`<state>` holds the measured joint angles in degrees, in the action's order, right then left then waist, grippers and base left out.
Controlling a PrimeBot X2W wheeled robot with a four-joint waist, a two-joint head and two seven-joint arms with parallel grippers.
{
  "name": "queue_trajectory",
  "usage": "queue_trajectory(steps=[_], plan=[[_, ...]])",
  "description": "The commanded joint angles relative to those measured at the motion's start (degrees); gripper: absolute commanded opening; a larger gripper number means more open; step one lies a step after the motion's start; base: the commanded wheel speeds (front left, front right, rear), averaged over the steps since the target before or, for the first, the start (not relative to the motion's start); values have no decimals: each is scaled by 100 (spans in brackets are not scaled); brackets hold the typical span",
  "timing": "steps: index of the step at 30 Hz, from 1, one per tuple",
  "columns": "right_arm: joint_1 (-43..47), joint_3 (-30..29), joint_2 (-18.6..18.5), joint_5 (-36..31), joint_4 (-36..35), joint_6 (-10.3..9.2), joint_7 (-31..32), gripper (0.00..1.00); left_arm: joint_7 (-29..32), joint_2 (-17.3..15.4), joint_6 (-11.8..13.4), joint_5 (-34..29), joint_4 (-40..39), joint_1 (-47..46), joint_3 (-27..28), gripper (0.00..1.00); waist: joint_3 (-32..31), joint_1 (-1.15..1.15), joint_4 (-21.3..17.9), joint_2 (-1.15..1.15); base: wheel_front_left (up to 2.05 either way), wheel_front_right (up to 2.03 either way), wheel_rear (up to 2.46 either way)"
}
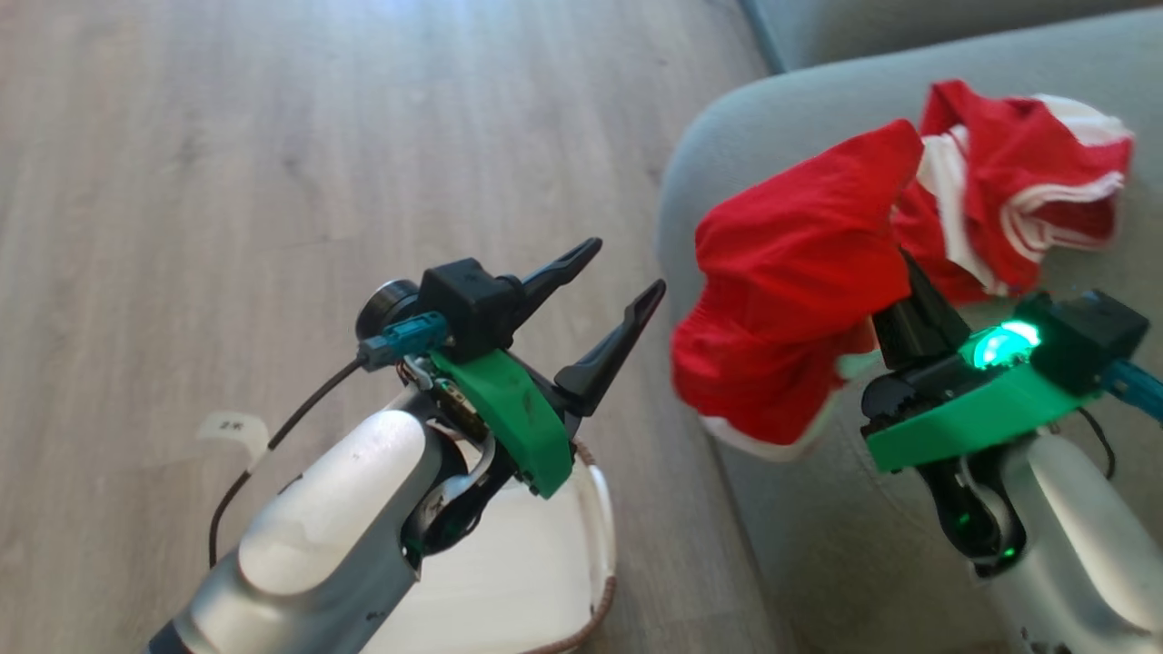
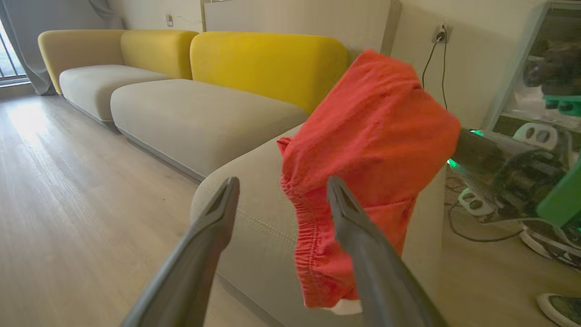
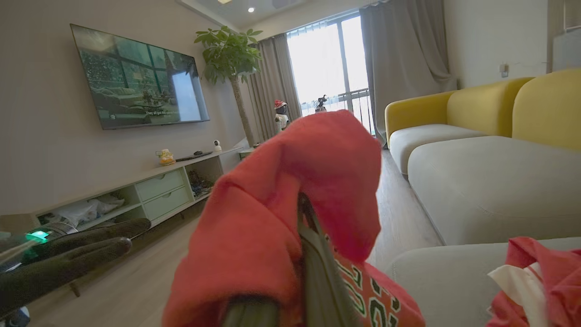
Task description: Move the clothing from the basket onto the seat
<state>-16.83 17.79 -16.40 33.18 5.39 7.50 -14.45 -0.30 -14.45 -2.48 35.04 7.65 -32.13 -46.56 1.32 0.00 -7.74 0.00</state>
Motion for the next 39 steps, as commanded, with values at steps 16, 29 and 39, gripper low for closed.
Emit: queue_trajectory(steps=[16, 29, 39], plan=[[479, -491, -45, -274, -995, -1, -54, 0, -289, -253, 35, -34, -223, -170, 239, 100, 281, 0, -1359, 0, 0, 0, 0], [647, -598, 52, -338, -1310, -1, -55, 0, -378, -247, 119, -101, -203, -127, 156, 100, 391, 0, -2115, 0, 0, 0, 0], [505, -659, -31, -413, -1365, -1, -54, 0, -362, -247, 129, -120, -218, -210, 109, 100, 539, 0, -2177, 0, 0, 0, 0]])
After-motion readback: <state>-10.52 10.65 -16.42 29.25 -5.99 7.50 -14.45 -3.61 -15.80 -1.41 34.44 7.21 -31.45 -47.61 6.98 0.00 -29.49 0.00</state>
